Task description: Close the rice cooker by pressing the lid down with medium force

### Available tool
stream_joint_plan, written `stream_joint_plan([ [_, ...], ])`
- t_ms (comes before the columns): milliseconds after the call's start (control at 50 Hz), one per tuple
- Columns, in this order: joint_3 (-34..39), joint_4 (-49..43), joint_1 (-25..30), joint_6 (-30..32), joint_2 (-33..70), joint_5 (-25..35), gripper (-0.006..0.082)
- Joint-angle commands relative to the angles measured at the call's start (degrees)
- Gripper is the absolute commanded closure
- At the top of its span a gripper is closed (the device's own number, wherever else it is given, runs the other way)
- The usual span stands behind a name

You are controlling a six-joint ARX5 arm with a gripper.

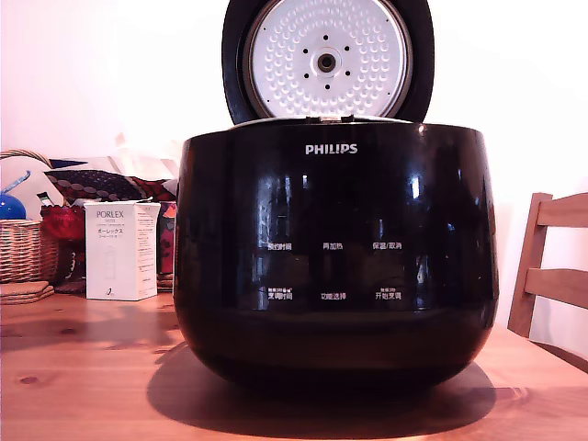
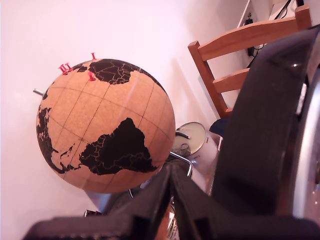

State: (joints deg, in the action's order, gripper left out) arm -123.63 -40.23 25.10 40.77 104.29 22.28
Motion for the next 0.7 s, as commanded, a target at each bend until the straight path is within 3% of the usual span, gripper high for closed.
stream_joint_plan([
  [0, -0.59, 0.83, 0.39, 0.2, 1.18, 0.31, 0.0788],
  [180, -0.59, 0.79, 1.14, 0.2, 2.25, 2.58, 0.0788],
  [680, -0.57, -3.28, 2.08, 1.49, 3.28, 2.01, 0.0788],
])
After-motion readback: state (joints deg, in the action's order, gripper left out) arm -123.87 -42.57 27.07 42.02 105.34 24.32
